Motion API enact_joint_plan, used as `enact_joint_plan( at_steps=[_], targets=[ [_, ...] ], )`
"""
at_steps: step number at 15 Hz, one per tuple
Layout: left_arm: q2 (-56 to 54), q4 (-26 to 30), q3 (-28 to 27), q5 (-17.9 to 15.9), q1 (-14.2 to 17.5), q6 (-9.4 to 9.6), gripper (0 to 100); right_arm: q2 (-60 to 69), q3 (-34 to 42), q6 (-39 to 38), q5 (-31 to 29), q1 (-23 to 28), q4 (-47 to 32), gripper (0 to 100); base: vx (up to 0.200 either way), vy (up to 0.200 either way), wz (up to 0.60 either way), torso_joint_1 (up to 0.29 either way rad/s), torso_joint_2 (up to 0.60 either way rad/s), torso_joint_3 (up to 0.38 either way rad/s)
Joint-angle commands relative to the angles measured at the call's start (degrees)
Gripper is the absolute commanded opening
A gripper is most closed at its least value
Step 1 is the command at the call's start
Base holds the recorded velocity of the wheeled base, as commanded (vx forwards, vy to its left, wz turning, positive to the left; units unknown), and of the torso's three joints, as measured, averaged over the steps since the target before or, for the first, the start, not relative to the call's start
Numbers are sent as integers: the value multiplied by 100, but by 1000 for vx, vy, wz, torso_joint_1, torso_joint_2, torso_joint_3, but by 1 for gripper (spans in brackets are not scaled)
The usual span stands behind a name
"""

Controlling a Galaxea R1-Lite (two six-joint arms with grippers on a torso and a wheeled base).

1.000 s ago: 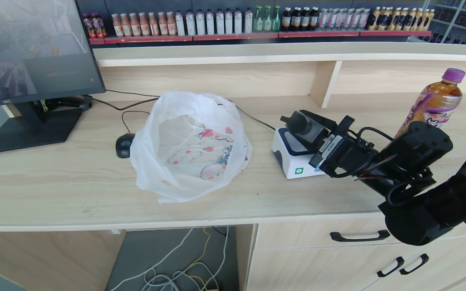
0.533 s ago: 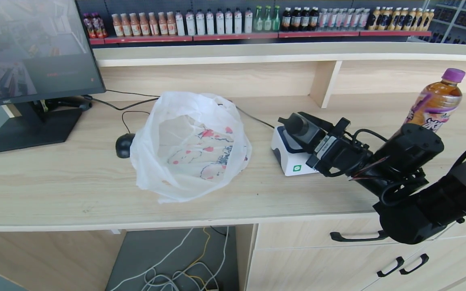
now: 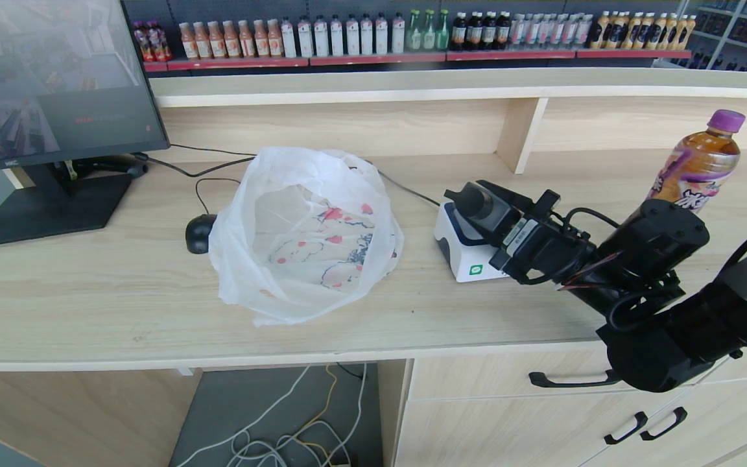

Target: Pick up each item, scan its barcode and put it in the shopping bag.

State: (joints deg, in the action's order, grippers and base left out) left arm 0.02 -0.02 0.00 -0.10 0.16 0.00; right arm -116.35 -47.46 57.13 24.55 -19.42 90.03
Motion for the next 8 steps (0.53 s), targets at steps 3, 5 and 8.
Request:
enact_joint_plan(
  at_steps=[3, 5, 8],
  targets=[
    [-2, 2, 0, 1, 2, 0, 100, -20, 8, 0, 6, -9, -3, 0, 0, 0, 0, 0, 0, 0],
    [-2, -6, 0, 1, 2, 0, 100, -20, 8, 0, 6, -9, -3, 0, 0, 0, 0, 0, 0, 0],
    [-2, 2, 0, 1, 2, 0, 100, 7, 17, 0, 6, -9, -3, 0, 0, 0, 0, 0, 0, 0]
  ],
)
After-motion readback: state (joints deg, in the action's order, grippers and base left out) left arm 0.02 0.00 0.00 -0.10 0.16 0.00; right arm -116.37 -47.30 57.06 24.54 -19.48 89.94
